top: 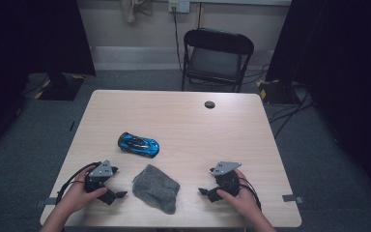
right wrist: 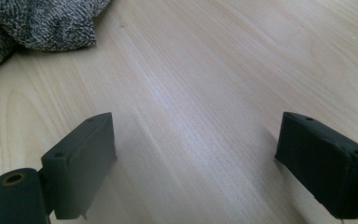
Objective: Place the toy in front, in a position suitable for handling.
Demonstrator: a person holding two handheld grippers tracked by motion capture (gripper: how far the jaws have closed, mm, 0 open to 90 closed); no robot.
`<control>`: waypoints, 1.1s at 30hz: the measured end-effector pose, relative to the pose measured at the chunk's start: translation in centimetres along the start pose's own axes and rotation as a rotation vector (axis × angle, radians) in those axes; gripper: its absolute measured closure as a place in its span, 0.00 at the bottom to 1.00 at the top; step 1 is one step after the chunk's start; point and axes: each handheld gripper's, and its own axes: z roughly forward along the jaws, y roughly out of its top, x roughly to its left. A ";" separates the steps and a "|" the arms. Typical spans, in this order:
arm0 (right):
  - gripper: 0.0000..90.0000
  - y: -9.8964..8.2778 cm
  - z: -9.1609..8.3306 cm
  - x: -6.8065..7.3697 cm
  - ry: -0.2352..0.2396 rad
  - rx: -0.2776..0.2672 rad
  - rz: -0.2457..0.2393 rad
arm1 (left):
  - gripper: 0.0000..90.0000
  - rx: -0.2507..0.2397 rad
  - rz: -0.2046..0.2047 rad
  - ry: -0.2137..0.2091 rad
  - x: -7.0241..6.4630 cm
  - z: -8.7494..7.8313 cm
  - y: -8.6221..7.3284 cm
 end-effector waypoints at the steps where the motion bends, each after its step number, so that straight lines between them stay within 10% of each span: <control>1: 0.12 0.0 0.0 0.0 0.000 0.000 0.000 | 0.00 0.000 0.000 -0.001 0.0 0.0 0.0; 18: 0.16 0.5 0.0 0.2 0.004 0.027 0.004 | 0.00 0.000 0.000 0.000 0.0 0.0 0.0; 33: 0.18 4.6 0.5 1.9 0.078 0.046 -0.039 | 0.00 0.000 0.000 0.000 0.0 0.0 0.0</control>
